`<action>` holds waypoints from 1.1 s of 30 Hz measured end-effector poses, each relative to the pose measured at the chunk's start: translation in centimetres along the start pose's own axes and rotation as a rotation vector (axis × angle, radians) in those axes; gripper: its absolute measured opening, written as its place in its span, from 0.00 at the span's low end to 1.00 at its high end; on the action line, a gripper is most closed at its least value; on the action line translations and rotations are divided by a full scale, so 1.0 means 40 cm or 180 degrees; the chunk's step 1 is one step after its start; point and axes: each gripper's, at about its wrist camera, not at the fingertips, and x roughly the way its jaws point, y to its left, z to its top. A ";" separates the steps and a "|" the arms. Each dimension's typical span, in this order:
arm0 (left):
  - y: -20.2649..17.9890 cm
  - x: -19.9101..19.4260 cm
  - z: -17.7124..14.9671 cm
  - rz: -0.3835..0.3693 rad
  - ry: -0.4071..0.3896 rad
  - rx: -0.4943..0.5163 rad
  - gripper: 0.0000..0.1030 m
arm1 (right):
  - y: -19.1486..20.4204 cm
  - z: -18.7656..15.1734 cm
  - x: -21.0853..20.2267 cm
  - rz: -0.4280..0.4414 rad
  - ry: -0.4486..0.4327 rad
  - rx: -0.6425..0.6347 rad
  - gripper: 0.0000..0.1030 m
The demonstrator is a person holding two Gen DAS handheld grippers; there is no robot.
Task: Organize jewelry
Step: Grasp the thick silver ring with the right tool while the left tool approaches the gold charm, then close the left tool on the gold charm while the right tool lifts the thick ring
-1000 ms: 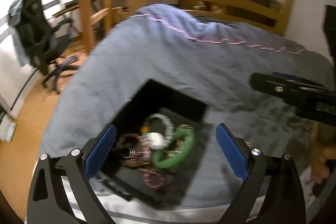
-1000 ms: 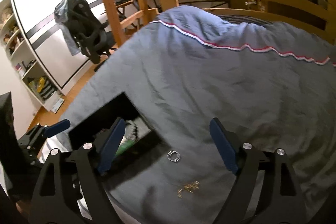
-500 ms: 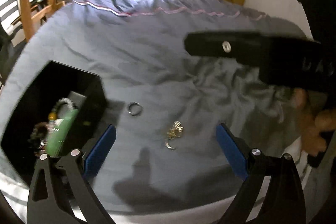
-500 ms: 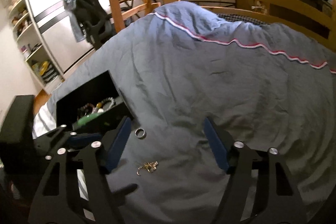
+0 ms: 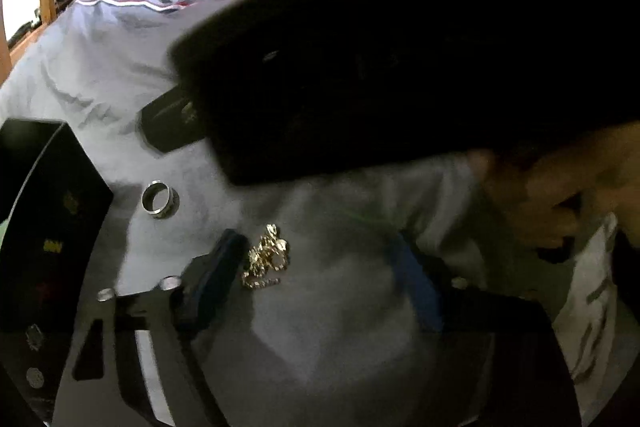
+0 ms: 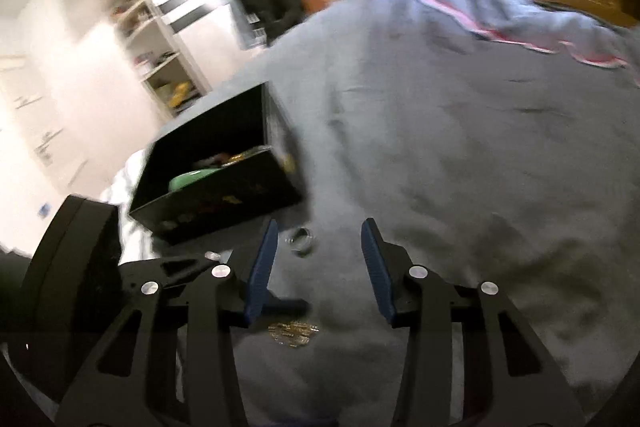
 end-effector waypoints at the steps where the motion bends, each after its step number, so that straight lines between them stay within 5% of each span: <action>1: -0.004 0.000 -0.002 0.0001 -0.0001 0.0015 0.63 | 0.006 -0.003 0.009 0.0006 0.0030 -0.0034 0.42; 7: -0.042 -0.018 -0.017 -0.0019 0.0085 0.0136 0.29 | 0.029 -0.023 0.069 -0.0024 0.0162 -0.0093 0.36; 13: -0.037 -0.041 -0.038 -0.0089 0.0153 0.0129 0.14 | 0.023 -0.029 0.104 -0.0228 0.0188 -0.0042 0.19; 33: 0.001 -0.114 0.000 -0.0081 -0.0239 0.0002 0.11 | -0.107 -0.009 -0.035 -0.0436 -0.0545 0.0704 0.18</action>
